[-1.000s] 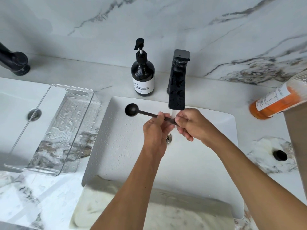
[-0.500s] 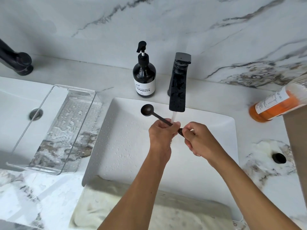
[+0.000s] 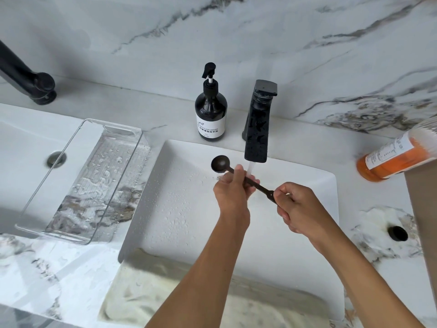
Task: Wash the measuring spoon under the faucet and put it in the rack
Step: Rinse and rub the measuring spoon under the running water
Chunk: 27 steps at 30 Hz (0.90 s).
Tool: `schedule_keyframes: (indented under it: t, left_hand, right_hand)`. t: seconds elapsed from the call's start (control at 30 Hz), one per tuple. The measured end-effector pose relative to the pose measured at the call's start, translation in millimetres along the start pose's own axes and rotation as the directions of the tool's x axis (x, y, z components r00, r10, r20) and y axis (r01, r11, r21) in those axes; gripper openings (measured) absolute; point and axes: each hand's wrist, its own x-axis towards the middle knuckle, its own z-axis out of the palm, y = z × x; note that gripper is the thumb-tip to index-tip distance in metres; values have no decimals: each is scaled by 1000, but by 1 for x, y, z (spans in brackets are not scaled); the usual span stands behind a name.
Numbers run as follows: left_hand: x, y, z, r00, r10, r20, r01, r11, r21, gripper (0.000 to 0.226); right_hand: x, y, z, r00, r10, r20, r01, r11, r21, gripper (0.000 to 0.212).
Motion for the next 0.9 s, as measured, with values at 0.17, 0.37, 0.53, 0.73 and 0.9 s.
schedule_keyframes:
  t: [0.17,0.37,0.53,0.73,0.9]
  left_hand:
    - [-1,-3,-3,998,-11,-54,8,999,-52,21]
    - [-11,-13,0,992,-73,-100,63,993,-96,28]
    - [-13,-14,-1,999,-30,23,29,998,47,22]
    - [-16,-11,-7,990,-110,84,106,993,43,19]
    - [3,0,-6,995,-37,-93,51,987,153,11]
  right_hand:
    - [-15,13,0,1000,21,8,-22,996,89,31]
    - [-32,30,6,999,50,-3,-49,992,117,34]
    - [-24,26,9,995,80,59,-76,995,-66,30]
    - [1,6,29,1000,-6,-7,5,992,-126,28]
    - [-3,16,41,996,30,-86,-43,988,-151,30]
